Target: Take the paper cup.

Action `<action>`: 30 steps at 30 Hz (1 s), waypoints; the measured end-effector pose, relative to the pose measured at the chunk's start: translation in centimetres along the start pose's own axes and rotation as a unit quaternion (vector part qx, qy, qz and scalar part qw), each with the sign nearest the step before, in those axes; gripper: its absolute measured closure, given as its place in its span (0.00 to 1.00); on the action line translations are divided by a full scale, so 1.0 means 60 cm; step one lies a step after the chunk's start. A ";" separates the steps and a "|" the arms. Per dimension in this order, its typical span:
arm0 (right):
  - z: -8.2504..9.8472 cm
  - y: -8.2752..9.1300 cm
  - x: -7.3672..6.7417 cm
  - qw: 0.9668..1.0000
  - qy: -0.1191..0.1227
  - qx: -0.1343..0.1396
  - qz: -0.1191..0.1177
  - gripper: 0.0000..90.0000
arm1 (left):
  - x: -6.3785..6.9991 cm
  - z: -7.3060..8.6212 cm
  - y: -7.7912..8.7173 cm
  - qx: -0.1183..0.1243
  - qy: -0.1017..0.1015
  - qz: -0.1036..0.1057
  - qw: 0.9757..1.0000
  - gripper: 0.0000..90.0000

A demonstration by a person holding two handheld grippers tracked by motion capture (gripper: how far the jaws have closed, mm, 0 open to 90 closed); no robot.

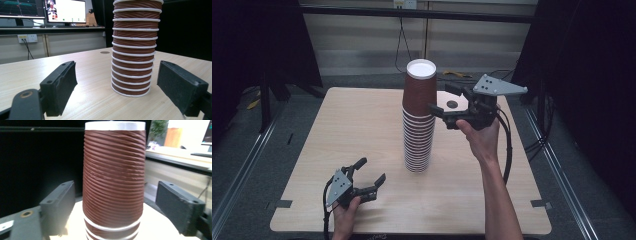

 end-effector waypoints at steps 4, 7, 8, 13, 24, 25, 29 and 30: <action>-0.012 -0.013 0.006 1.000 0.002 -0.023 -0.018 0.15 | 0.000 0.000 0.000 0.000 0.000 0.001 1.000 0.17; -0.023 -0.020 0.008 0.999 0.002 -0.034 -0.029 0.15 | 0.000 0.000 0.000 0.000 0.000 0.001 1.000 0.17; -0.026 -0.022 0.009 0.999 0.002 -0.037 -0.031 0.15 | 0.000 0.000 0.000 0.000 0.000 0.001 1.000 0.17; -0.045 -0.037 0.014 0.997 0.010 -0.059 -0.039 0.15 | 0.000 0.000 0.000 0.000 0.000 0.001 1.000 0.17; -0.066 -0.069 0.025 0.995 0.006 -0.087 -0.056 0.16 | 0.000 0.000 0.000 0.000 0.000 0.004 1.000 0.17; -0.067 -0.070 0.026 0.995 0.005 -0.085 -0.057 0.16 | 0.000 0.000 0.000 0.000 0.000 0.004 1.000 0.17; -0.068 -0.080 0.027 0.994 0.005 -0.092 -0.061 0.16 | 0.000 0.000 0.000 -0.001 0.000 0.005 1.000 0.17; -0.068 -0.082 0.027 0.994 0.006 -0.094 -0.060 0.16 | 0.000 0.000 0.000 -0.001 0.000 0.005 1.000 0.17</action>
Point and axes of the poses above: each handheld gripper's, and its own axes: y roughly backward along the jaws, z roughly out of its underside, x roughly to its right, the point moved 1 cm from there along -y, roughly forward along the jaws, and after that the axes turned 7 degrees about y, right-handed, at the moved point
